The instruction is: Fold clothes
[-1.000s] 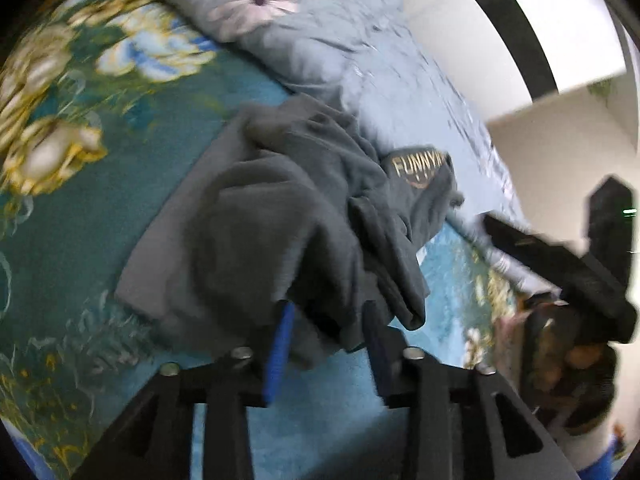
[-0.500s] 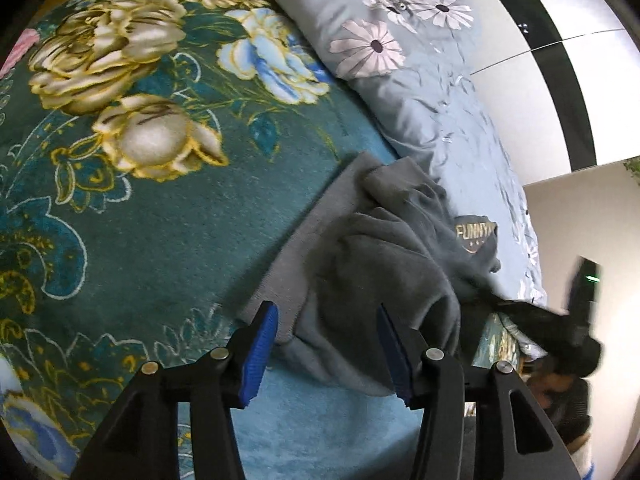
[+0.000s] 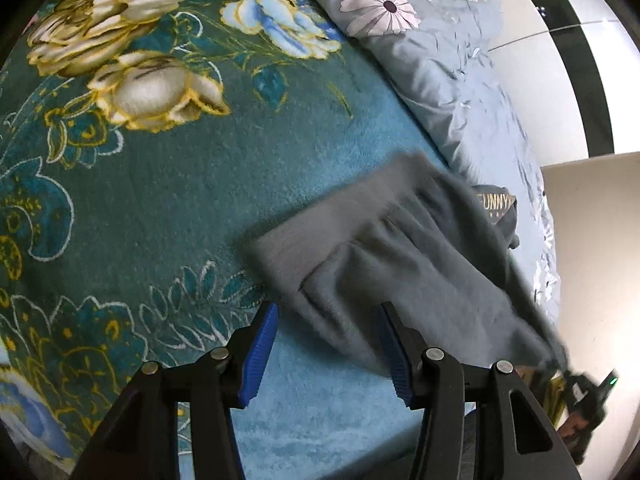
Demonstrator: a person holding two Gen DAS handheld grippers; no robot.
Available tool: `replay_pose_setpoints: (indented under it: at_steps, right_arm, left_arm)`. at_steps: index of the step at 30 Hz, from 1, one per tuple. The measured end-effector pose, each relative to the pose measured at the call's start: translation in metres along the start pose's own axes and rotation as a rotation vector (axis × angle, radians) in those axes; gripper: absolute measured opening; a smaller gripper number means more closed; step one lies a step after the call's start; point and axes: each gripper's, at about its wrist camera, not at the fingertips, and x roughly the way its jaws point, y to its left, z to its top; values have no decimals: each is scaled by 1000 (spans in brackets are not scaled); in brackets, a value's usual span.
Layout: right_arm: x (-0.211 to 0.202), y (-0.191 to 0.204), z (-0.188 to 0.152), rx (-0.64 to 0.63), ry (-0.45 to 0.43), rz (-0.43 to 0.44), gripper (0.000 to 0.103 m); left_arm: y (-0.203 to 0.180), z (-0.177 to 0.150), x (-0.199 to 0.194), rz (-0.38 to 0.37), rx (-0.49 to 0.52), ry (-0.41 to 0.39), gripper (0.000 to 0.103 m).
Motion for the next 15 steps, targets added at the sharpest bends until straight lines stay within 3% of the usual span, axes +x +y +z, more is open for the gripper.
replay_pose_setpoints:
  at_steps: [2,6,11,15]
  right_arm:
    - [8,-44,-7,92,63,-26,5]
    - [20,-93,-37,230,118,-10,5]
    - [22,-107,-52,277,119,39,5]
    - [20,-104,-55,277,107,71,5]
  left_arm:
    - [-4,1,0,14,14,-2,55]
    - [-30,13,6,10,53,4,55]
    - [-97,42,43,-80,85,77,56]
    - [-145,71,96,-94,9,156,56]
